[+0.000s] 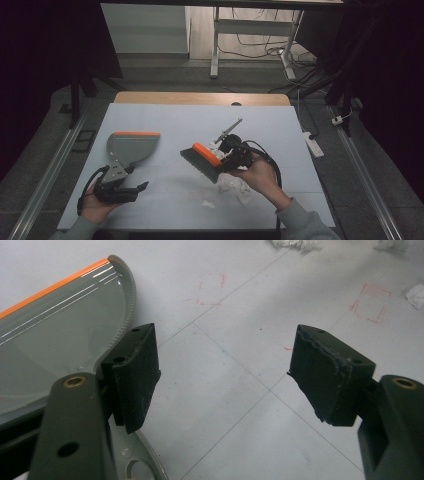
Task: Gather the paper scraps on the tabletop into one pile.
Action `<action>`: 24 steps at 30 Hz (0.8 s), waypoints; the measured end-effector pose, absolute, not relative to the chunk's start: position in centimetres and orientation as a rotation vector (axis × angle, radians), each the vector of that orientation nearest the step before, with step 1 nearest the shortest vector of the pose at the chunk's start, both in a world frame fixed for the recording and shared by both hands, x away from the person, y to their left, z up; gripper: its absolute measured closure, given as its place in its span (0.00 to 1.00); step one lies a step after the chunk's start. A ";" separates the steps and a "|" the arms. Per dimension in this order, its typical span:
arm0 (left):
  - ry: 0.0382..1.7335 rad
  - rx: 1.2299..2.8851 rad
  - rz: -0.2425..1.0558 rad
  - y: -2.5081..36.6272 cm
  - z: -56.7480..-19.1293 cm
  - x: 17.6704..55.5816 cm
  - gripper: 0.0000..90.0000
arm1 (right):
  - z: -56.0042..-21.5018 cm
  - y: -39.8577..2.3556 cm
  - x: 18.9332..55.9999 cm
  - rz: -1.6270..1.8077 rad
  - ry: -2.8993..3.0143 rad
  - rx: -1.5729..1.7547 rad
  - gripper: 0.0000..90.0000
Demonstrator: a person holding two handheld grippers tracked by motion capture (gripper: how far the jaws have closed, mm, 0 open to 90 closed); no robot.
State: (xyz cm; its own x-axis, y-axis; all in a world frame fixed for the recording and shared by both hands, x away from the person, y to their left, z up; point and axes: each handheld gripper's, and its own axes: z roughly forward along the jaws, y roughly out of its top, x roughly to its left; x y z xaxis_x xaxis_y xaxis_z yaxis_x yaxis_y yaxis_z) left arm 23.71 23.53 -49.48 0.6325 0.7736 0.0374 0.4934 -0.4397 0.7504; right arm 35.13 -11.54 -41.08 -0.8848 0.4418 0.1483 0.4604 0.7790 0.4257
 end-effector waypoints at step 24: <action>0.994 2.128 0.489 23.5 -49.7 23.8 0.32 | -44.8 -11.2 35.1 -0.360 -3.127 -0.682 0.77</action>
